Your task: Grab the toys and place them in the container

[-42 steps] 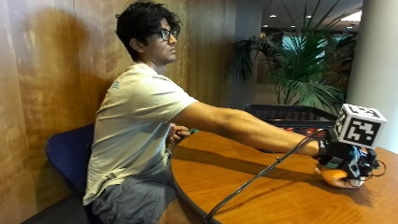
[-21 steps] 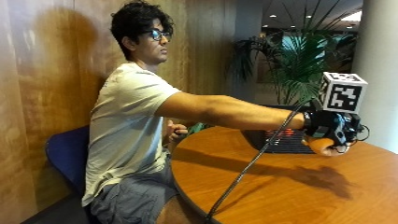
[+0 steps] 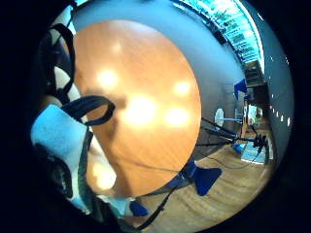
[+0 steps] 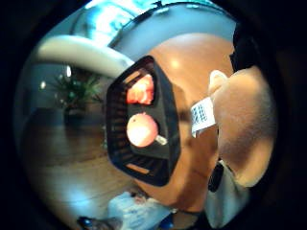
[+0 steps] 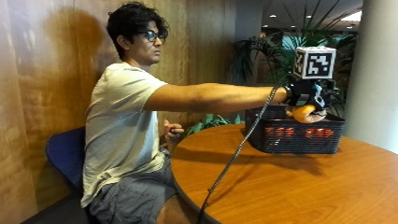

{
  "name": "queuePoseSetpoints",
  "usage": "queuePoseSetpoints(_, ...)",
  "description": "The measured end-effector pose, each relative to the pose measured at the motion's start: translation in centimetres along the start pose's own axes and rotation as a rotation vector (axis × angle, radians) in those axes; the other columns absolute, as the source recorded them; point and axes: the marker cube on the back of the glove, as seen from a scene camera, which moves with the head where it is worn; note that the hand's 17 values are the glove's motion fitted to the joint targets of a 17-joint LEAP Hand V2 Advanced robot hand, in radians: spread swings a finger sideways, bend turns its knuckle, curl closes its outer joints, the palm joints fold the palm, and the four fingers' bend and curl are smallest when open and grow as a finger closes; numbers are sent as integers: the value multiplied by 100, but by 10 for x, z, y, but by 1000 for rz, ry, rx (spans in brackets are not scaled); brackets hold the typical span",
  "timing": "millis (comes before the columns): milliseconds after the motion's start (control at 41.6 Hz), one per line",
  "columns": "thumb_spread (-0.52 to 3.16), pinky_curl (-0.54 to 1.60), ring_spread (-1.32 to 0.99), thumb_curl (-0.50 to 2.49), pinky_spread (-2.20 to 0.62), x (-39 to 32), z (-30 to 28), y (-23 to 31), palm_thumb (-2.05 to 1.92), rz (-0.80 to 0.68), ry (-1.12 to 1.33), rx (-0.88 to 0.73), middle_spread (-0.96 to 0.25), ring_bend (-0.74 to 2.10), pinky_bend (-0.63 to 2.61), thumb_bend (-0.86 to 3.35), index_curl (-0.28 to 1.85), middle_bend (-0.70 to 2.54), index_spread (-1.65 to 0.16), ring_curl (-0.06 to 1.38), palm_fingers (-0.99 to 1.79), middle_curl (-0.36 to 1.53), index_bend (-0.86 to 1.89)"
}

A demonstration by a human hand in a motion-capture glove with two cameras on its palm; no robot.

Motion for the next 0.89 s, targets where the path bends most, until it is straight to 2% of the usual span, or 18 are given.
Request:
queuePoseSetpoints(601,32,59,-68,144,-37,-130,-44,-2,63,-202,-40,80,-60,141,157,48,100,98,-43,91,39,104,84)
queuePoseSetpoints(889,27,58,-66,148,-37,-204,-49,9,57,-318,-60,154,-56,140,161,47,103,88,-41,92,26,107,72)
